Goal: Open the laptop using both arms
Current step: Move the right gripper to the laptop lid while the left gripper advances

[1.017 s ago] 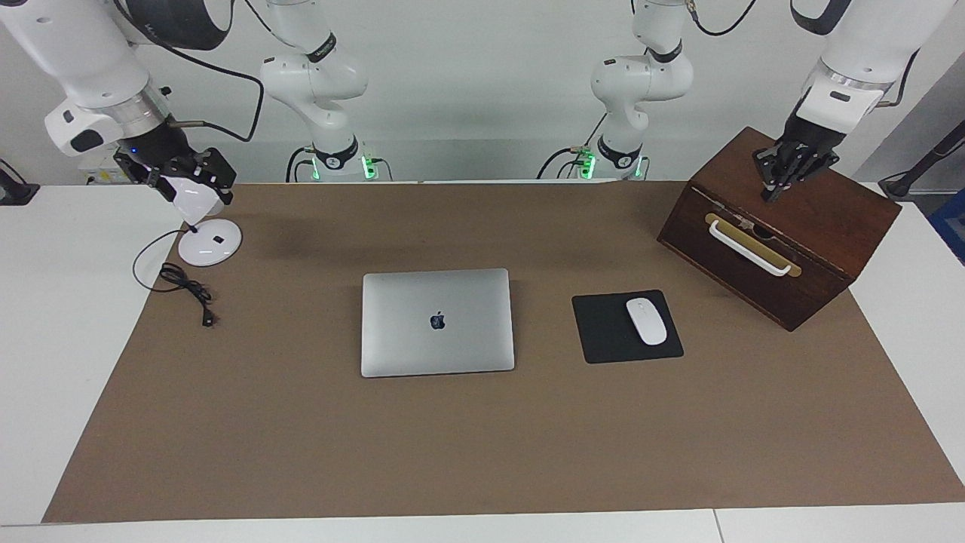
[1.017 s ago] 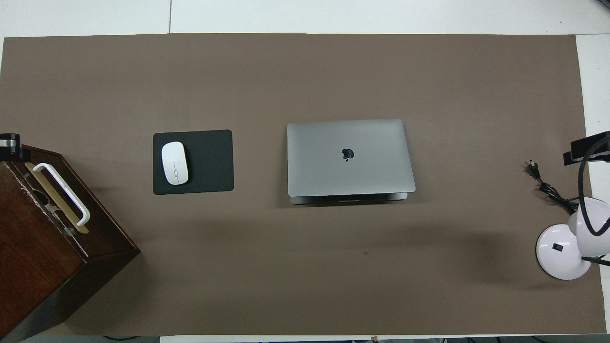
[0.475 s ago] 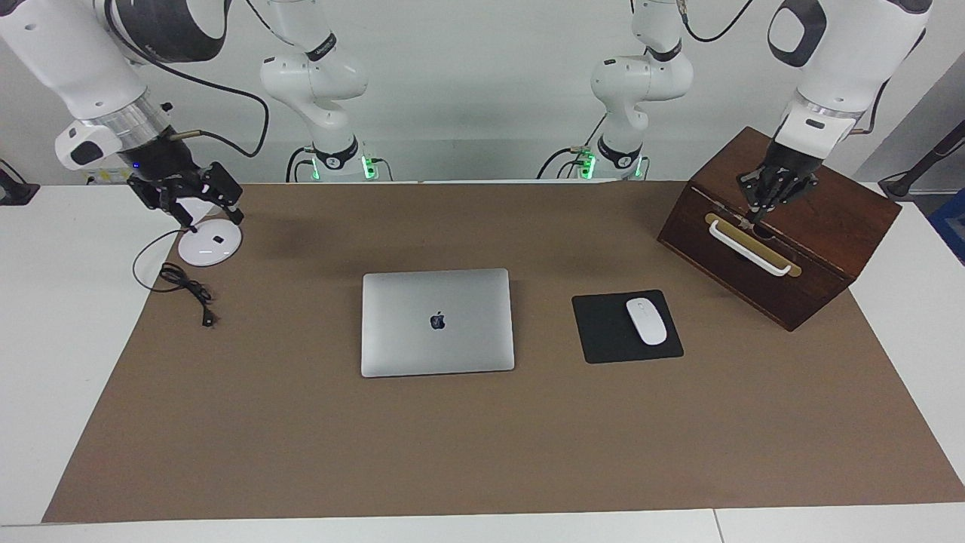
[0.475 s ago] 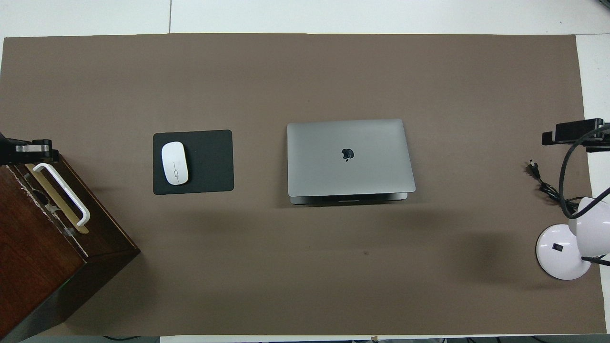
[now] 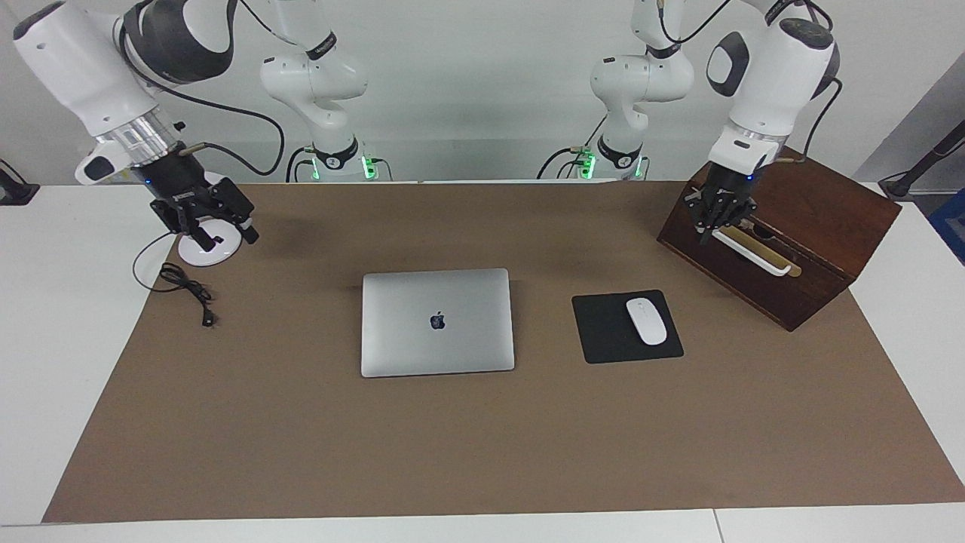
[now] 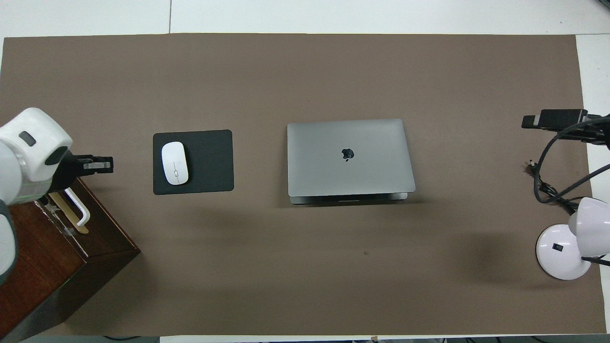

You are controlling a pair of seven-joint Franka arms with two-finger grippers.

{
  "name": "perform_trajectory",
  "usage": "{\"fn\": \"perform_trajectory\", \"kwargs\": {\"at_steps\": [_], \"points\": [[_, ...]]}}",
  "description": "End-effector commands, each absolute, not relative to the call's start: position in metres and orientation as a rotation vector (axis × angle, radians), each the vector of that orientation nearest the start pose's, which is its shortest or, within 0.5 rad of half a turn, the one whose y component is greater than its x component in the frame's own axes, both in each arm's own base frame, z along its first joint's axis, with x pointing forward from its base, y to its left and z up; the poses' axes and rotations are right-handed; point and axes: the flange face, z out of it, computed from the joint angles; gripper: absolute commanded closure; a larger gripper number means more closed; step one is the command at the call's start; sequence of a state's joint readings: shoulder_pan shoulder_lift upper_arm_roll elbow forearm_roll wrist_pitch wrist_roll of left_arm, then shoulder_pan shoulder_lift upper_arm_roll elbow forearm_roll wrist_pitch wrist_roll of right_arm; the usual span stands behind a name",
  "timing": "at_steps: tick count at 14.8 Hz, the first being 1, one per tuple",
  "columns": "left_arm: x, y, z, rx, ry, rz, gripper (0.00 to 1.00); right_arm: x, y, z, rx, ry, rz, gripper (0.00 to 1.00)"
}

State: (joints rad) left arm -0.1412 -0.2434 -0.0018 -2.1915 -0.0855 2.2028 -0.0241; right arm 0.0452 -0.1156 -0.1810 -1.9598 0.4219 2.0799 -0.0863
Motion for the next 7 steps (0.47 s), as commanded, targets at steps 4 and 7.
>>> {"fn": "perform_trajectory", "kwargs": {"at_steps": [4,7], "points": [[0.465,-0.124,0.458,-3.226,0.192,-0.585,1.00,0.536,-0.002,0.501,-2.549,0.387,-0.529,0.00],[0.449,-0.154,0.428,-3.235,0.199,-0.687,1.00,0.536,0.029,0.489,-2.477,0.439,-0.576,0.00]]}}
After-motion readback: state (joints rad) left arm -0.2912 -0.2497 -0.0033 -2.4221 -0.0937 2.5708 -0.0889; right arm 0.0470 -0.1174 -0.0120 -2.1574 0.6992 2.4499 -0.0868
